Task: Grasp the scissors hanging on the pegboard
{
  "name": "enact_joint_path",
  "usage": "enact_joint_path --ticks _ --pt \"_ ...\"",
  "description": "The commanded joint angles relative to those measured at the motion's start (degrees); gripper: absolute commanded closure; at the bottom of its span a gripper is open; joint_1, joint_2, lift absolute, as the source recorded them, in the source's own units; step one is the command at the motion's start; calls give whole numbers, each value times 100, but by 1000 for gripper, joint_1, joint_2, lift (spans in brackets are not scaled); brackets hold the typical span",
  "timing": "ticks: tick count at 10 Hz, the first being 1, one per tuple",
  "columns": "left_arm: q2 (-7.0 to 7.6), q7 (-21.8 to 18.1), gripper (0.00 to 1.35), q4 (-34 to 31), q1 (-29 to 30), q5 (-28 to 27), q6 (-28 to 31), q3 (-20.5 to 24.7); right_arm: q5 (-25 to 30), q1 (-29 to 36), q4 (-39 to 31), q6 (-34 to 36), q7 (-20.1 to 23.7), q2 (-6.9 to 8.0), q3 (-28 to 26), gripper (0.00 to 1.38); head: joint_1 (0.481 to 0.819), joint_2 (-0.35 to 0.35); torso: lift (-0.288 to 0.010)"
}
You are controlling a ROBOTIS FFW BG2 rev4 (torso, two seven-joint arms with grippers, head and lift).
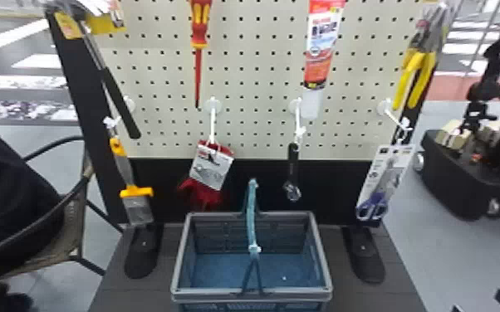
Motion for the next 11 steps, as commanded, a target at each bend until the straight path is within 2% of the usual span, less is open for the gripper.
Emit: enact_joint_path --ticks 1,8,11 --pt "0 9 102 0 12 0 -13 0 5 31 -15 0 0 14 0 506 549 0 -100" --pt "-9 0 102 28 12 0 -13 -9 5 68 -43 0 0 14 0 510 549 0 -100" --pt "-18 9 102 42 0 9 -22 -18 58 -153 14 141 26 14 0 501 549 0 -100"
